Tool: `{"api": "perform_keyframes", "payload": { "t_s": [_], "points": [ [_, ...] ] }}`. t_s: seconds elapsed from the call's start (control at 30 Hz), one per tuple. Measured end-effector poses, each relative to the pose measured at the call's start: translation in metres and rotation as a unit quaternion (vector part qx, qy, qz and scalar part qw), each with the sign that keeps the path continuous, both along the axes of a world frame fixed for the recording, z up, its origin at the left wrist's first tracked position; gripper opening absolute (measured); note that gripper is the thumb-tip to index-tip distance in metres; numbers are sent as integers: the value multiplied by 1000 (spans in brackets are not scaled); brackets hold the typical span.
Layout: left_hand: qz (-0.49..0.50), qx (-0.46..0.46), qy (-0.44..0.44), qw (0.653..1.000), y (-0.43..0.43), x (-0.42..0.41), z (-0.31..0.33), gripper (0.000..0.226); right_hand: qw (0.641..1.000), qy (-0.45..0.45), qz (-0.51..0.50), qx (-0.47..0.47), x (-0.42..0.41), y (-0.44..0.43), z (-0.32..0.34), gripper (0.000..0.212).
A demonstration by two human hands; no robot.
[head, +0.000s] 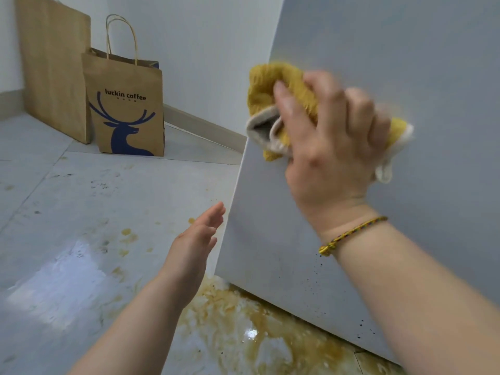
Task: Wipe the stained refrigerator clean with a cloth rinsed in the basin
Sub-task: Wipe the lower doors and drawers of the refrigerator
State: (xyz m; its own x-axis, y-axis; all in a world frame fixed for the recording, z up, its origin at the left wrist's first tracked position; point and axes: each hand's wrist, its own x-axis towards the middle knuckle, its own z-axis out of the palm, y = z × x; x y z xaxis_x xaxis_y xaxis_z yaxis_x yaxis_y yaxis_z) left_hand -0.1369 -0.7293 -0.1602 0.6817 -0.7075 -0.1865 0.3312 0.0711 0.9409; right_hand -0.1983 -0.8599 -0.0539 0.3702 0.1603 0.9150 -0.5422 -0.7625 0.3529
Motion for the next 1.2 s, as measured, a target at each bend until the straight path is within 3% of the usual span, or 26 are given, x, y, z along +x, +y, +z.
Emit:
{"api": "perform_keyframes", "payload": {
  "t_s": [0.1, 0.27, 0.33, 0.43, 0.5, 0.57, 0.7, 0.77, 0.93, 1.0, 1.1, 1.13, 1.2],
  "points": [
    [17, -49, 39, 998, 5, 11, 3, 47, 999, 39, 14, -29, -13, -4, -56, 28],
    [9, -62, -24, 998, 4, 5, 8, 42, 978, 204, 35, -33, -42, -10, -155, 31],
    [-20, -55, -50, 997, 1, -5, 9, 42, 956, 288, 25, -40, -59, -15, -186, 36],
    [-51, -30, -62, 996, 2, -14, 1, 57, 904, 424, 25, -48, -87, -19, -200, 25],
    [-60, 0, -71, 996, 3, -16, -2, 60, 918, 392, 59, -18, -98, -20, -184, 31],
    [-58, 6, -77, 995, 0, -19, 0, 60, 957, 274, 93, 34, -105, -20, -151, 35],
    [-55, 3, -117, 992, -12, -34, 3, 65, 997, 42, 42, 48, -115, -31, -85, 24],
    [-57, -3, -135, 989, -17, -42, 1, 68, 1000, 13, 2, 21, -114, -40, -80, 25],
    [-46, -28, -138, 989, -24, -48, -3, 63, 980, 190, -11, -56, -123, -50, -142, 26],
    [-52, -27, -132, 989, -24, -47, -6, 63, 953, 293, 2, -77, -140, -53, -176, 18],
    [-64, -17, -147, 987, -22, -46, -8, 66, 893, 431, -2, -132, -167, -62, -200, 24],
    [-67, -5, -164, 984, -23, -47, -9, 68, 887, 441, -2, -135, -171, -62, -198, 25],
    [-69, 25, -217, 973, -23, -51, -14, 76, 917, 386, 27, -93, -173, -59, -184, 24]
  ]
}}
